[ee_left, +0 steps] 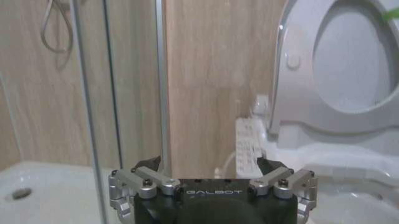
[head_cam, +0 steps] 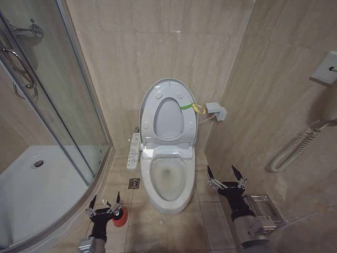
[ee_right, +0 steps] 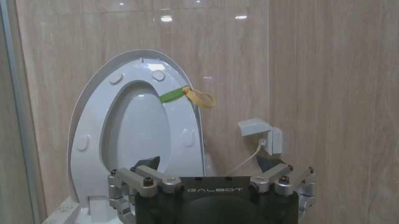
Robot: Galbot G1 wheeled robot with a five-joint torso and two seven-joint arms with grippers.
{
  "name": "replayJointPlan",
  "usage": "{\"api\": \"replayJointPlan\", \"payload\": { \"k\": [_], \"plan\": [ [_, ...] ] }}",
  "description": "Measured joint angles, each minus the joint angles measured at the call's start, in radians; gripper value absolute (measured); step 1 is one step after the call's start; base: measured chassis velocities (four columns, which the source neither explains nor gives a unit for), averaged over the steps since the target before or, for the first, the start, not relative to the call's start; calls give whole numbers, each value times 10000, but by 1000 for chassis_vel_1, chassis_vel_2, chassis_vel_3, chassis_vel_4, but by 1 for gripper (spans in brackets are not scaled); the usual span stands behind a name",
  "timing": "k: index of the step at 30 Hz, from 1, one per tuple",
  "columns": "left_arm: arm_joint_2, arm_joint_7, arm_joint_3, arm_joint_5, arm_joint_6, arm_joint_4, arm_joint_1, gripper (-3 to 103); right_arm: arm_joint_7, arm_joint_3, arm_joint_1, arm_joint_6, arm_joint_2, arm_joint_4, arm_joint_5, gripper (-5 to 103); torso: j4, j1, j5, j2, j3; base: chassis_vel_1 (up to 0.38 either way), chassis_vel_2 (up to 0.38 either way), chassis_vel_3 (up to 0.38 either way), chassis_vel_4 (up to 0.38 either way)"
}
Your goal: Open the toilet lid, clean the toilet bowl with a toilet brush, close the toilet lid, and flush.
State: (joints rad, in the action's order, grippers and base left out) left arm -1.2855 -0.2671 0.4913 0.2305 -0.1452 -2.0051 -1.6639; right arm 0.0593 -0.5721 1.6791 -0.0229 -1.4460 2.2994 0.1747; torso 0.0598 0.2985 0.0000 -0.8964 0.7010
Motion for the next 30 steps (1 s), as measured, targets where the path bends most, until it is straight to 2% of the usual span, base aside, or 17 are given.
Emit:
{"api": "replayJointPlan", "payload": {
  "k": [3,5,8,10,12,25,30],
  "plan": [
    [47,318,398,80,246,-389,-180,100,0,0,0,0,0,-1,0,100,0,0,-1,0,0,0,0,0,0],
    [135,656,866,233,668,-919,-320,100,0,0,0,0,0,0,0,100,0,0,0,0,0,0,0,0,0],
    [181,837,1140,337,973,-1279,-358,100,0,0,0,0,0,0,0,100,0,0,-1,0,0,0,0,0,0],
    [242,1110,1577,603,1517,-1983,-368,100,0,0,0,0,0,0,0,100,0,0,1,0,0,0,0,0,0],
    [270,1257,1788,697,1803,-2485,-356,100,0,0,0,0,0,0,0,100,1,0,0,0,0,0,0,0,0],
    [9,1159,1933,597,1752,-3767,-534,100,0,0,0,0,0,0,0,100,0,0,1,0,0,0,0,0,0],
    [-21,1130,1999,585,1665,-3608,-575,100,0,0,0,0,0,0,0,100,0,0,1,0,0,0,0,0,0]
  ]
}}
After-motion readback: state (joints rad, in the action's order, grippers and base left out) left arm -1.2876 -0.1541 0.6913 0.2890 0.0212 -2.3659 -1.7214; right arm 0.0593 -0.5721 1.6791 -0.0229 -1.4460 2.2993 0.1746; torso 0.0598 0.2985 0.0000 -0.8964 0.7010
